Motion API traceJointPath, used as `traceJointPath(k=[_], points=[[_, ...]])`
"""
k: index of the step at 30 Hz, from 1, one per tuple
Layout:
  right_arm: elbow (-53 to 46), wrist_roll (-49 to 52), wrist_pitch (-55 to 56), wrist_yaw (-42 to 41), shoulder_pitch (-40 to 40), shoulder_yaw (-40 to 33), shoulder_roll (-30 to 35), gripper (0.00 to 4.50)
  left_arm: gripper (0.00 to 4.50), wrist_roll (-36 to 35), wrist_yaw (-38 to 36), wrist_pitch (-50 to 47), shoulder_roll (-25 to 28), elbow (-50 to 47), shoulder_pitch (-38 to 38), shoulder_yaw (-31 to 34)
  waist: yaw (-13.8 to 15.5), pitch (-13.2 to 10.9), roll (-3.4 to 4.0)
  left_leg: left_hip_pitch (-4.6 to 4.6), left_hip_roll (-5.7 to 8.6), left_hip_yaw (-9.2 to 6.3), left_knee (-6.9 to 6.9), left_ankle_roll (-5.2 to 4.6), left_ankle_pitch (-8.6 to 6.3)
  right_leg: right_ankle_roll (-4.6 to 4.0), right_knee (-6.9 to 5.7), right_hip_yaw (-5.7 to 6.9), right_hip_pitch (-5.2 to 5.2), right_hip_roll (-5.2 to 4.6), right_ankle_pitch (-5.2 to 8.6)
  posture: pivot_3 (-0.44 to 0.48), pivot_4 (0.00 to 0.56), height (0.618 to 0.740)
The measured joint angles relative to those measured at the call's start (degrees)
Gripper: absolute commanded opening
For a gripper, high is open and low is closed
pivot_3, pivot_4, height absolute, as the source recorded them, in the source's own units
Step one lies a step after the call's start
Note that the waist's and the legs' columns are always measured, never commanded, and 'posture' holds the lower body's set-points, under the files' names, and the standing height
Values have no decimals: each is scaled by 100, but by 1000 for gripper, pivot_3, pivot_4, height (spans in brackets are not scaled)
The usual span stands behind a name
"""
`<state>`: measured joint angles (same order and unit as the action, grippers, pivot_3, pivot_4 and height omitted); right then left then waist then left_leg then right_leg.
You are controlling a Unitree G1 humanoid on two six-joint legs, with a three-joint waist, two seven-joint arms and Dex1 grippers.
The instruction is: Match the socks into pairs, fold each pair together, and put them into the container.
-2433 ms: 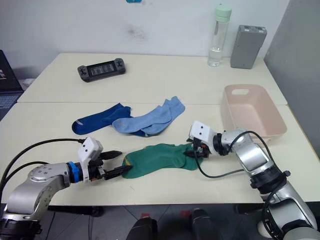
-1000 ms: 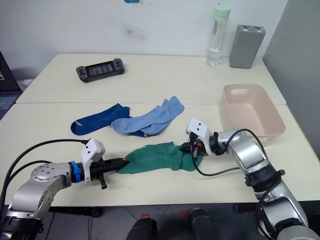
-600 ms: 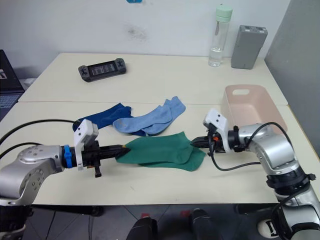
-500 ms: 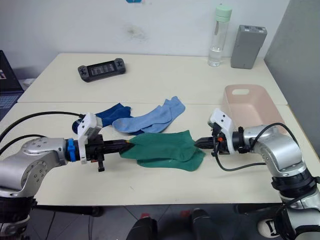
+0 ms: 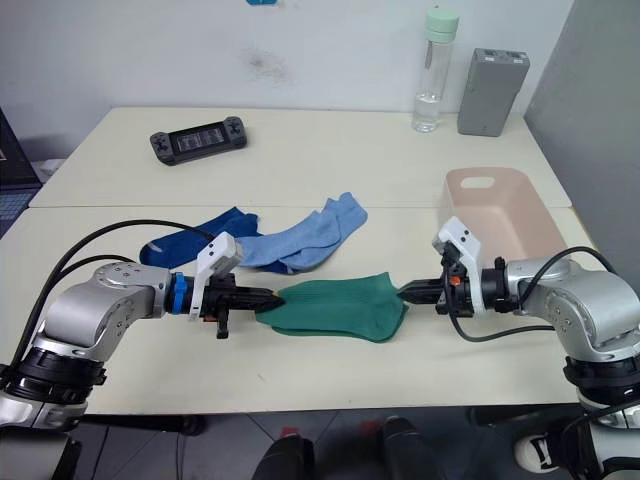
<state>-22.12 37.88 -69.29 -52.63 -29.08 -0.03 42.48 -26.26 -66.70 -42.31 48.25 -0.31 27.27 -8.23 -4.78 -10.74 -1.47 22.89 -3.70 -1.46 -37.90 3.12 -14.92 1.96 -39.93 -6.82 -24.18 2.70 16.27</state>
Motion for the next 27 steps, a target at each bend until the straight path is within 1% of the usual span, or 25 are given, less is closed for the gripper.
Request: traceJointPath(k=[7,14,22,24,25,27], points=[[316,-183,378,217,147,245,-12,41,0,276,-18,319,-248,93,24,-86,3,0,0,0,0,1,0,0,0,0,0,-1,0,0,0,0,150,740],[691,-416,773,276,221,490,-50,41,0,505,-31,531,-311,238,48,-102,5,0,-1,2,0,1,0,0,0,0,1,-1,0,0,0,0,150,740],[733,-517,881,277,287,606,-94,41,0,665,-41,695,-367,257,48,-112,9,0,0,2,0,1,-1,0,0,0,1,-2,0,0,0,0,150,740],[733,-543,936,269,288,654,-92,0,467,741,-71,796,-367,271,46,-160,8,0,0,1,0,1,0,0,0,0,0,-2,0,0,0,0,150,740],[733,-581,1037,266,289,685,-99,204,655,764,-105,854,-371,297,44,-177,7,0,0,1,0,0,0,0,0,0,0,-1,0,0,0,0,150,740],[733,-602,1169,283,283,680,-168,632,1235,797,-145,970,-395,336,45,-185,5,0,0,1,0,0,0,0,0,0,0,0,0,0,0,0,150,740]])
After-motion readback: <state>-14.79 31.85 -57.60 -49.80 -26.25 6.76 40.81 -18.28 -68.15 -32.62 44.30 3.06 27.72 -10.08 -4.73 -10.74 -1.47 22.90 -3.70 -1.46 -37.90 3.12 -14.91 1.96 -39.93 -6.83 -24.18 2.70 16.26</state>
